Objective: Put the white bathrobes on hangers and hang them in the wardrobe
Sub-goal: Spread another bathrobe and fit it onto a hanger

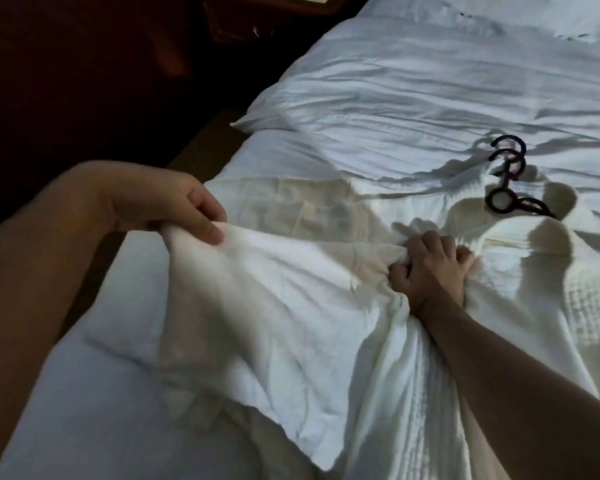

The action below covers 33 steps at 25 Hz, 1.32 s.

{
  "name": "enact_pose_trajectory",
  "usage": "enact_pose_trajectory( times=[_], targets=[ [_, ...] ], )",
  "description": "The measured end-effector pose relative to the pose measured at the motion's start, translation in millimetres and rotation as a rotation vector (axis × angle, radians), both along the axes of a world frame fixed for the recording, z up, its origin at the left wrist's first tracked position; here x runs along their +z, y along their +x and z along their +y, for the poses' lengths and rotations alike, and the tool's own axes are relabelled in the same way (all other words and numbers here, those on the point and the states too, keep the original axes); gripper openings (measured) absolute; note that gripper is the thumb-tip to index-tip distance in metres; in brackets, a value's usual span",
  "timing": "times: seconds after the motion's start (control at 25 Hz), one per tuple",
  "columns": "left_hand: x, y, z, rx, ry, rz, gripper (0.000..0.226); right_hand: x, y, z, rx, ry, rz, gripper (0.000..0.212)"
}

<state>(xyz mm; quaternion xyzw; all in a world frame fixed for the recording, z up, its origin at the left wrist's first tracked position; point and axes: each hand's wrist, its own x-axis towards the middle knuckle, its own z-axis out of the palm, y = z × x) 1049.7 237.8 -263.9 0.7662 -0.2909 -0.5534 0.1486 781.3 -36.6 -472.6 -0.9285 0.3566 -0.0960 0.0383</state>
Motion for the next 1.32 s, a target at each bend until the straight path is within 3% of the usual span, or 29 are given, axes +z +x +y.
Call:
enact_pose_trajectory(
  times=[0.08,0.16,0.24,0.32,0.4,0.48,0.52,0.56,0.64,0.72,0.76,0.92,1.04,1.12,1.2,1.28,1.32],
  targets=[
    [-10,7,17,0.216,-0.107,-0.04,0.038,0,0,0,0.002,-0.003,-0.01,0.034],
    [-41,-8,40,0.342,-0.102,0.054,0.049,0,0,1,0.006,-0.008,-0.023,0.037],
    [-69,-25,55,0.183,0.045,0.061,0.053,-1,1,2,0.004,-0.023,-0.032,0.038],
    [-71,-20,57,0.058,0.049,-0.124,0.033,-1,2,3,-0.003,-0.028,-0.036,0.038],
    [-52,-2,55,0.268,-0.129,-0.21,0.034,-2,2,2,0.0,-0.036,-0.033,0.039],
    [-35,10,53,0.598,-0.27,-0.006,0.043,-3,1,2,0.005,-0.048,-0.024,0.04],
    [-34,10,52,0.628,-0.228,0.097,0.036,-3,1,2,0.006,-0.051,-0.022,0.041],
    [-38,7,55,0.498,-0.104,0.127,0.027,-3,1,2,0.005,-0.053,-0.019,0.041],
    [-57,-8,65,0.089,0.146,-0.005,0.046,-3,1,2,0.002,-0.052,-0.013,0.042],
    [-72,-22,64,-0.013,0.14,-0.117,0.035,-2,2,2,-0.003,-0.05,-0.012,0.041],
    [-76,-29,63,0.031,0.061,-0.1,0.027,-2,2,2,-0.004,-0.053,-0.011,0.04],
    [-73,-69,55,0.418,-0.223,0.193,0.032,-3,2,2,-0.001,-0.062,-0.005,0.039],
    [-67,-98,46,0.565,-0.304,0.442,0.05,-4,3,2,-0.004,-0.063,-0.001,0.039],
    [-57,-93,38,0.609,-0.329,0.346,0.074,-4,3,2,-0.004,-0.069,-0.011,0.039],
    [-44,-61,42,0.7,-0.301,-0.043,0.087,-4,2,2,-0.008,-0.076,-0.014,0.038],
    [-38,-22,69,0.697,-0.149,-0.515,0.071,-4,3,2,-0.008,-0.072,-0.003,0.037],
    [-44,-12,88,0.713,-0.067,-0.616,0.064,-4,3,2,-0.007,-0.071,-0.001,0.037]
  ],
)
